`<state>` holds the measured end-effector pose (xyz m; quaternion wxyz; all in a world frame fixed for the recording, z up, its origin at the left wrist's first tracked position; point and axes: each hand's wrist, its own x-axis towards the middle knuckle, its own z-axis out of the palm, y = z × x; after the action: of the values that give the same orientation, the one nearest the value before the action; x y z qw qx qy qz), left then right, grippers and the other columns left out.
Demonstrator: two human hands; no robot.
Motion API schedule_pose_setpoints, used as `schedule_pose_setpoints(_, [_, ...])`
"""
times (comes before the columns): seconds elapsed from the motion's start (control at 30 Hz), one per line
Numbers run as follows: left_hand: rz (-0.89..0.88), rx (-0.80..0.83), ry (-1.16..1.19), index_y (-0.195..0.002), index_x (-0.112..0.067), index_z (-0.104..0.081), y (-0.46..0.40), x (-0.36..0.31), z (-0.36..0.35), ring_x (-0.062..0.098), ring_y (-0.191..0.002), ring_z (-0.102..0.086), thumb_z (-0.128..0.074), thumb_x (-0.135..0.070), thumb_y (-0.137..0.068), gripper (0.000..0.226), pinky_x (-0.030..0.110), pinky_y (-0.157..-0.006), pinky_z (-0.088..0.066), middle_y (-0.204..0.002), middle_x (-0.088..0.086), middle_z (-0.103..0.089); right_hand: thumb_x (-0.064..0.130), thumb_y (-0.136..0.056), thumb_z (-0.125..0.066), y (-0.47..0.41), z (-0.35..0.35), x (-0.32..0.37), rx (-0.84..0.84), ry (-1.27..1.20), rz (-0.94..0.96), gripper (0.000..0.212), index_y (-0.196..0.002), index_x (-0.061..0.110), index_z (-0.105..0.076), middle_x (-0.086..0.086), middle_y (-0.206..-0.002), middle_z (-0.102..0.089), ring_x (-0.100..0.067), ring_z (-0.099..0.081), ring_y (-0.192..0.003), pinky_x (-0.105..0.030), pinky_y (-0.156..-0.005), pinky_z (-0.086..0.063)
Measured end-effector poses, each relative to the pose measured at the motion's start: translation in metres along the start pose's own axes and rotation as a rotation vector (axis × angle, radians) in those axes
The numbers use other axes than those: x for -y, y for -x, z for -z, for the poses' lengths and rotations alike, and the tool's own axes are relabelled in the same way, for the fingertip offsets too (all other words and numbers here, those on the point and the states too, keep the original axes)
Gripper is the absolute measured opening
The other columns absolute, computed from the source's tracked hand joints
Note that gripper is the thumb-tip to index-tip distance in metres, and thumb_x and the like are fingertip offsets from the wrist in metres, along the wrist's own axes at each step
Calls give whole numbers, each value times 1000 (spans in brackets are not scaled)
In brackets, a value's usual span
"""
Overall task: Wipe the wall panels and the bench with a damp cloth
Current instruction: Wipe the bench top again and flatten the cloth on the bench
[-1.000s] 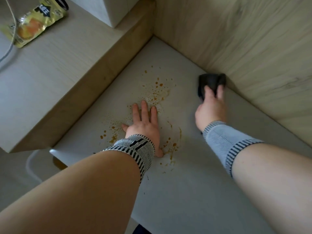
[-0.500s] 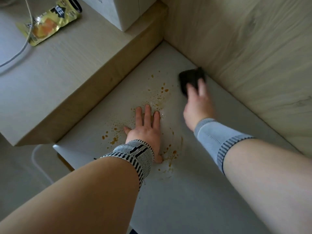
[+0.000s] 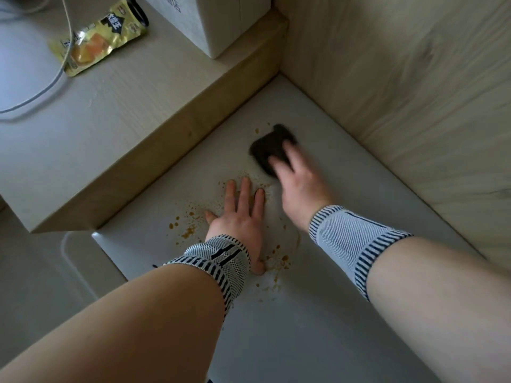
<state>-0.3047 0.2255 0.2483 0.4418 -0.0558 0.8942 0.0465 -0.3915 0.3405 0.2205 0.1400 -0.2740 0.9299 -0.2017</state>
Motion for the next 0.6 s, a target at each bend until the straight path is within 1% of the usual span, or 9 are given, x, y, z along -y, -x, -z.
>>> schedule_pose_setpoints(0.07, [-9, 2, 6, -151, -18, 27, 2, 1, 1, 35, -145, 30, -84, -52, -67, 143, 68, -114, -18, -154, 9, 41, -10, -76, -62, 5, 1, -15, 94, 78, 199, 57, -131, 3, -57, -27, -149, -36, -48, -39, -133, -54, -109, -33])
schedule_pose_setpoints(0.1, [-23, -4, 14, -151, -19, 27, 4, 3, 0, 34, -145, 30, -84, -53, -67, 143, 67, -114, -17, -154, 8, 41, -12, -74, -64, 2, 7, -28, 75, 102, 197, 58, -130, 2, -58, -28, -147, -39, -50, -43, -129, -56, -105, -36])
schedule_pose_setpoints(0.23, [-79, -121, 135, -154, -25, 19, 16, 18, 1, 25, -149, 23, -79, -53, -74, 129, 58, -120, -16, -157, -3, 35, -1, -91, -47, -22, 30, -42, -76, -1, -291, 60, -147, 19, -39, -6, -163, -10, -31, -26, -144, -37, -115, -25])
schedule_pose_setpoints(0.3, [-30, -199, 184, -155, -24, 16, 21, 29, 0, 23, -150, 20, -75, -54, -77, 124, 53, -122, -11, -158, -6, 33, 1, -92, -46, -27, 25, -17, -90, 4, -360, 61, -148, 20, -36, -4, -163, -6, -29, -21, -145, -36, -117, -22])
schedule_pose_setpoints(0.37, [54, -195, 211, -155, -21, 18, 21, 41, -3, 24, -149, 22, -75, -59, -75, 128, 53, -122, -9, -157, -3, 34, -1, -90, -49, -18, 11, 7, -32, 14, -116, 59, -146, 16, -40, -10, -162, -13, -32, -22, -145, -39, -118, -22])
schedule_pose_setpoints(0.43, [99, -129, 220, -154, -18, 21, 20, 48, -7, 25, -148, 25, -75, -63, -71, 134, 56, -121, -12, -157, 1, 36, -6, -84, -57, -10, 5, 6, 78, 39, 176, 58, -139, 10, -50, -18, -156, -27, -41, -33, -139, -47, -114, -32])
schedule_pose_setpoints(0.47, [103, -104, 216, -153, -17, 22, 19, 48, -9, 26, -147, 26, -75, -64, -71, 136, 58, -120, -12, -156, 2, 38, -6, -83, -59, -15, 7, -2, 103, 74, 237, 58, -138, 10, -52, -20, -153, -32, -43, -39, -134, -48, -109, -36])
schedule_pose_setpoints(0.53, [106, -71, 220, -151, -17, 27, 15, 46, -9, 27, -146, 29, -76, -62, -72, 137, 60, -118, -10, -154, 3, 41, 7, -93, -50, -38, 19, -19, 85, 103, 96, 54, -145, 19, -43, -11, -156, -29, -38, -38, -136, -41, -110, -34])
schedule_pose_setpoints(0.6, [114, -58, 226, -150, -17, 29, 12, 45, -9, 27, -146, 30, -77, -61, -72, 138, 61, -117, -8, -153, 2, 43, 17, -97, -41, -64, 30, -26, 27, 44, -166, 54, -150, 23, -32, -6, -158, -24, -32, -33, -140, -34, -112, -28])
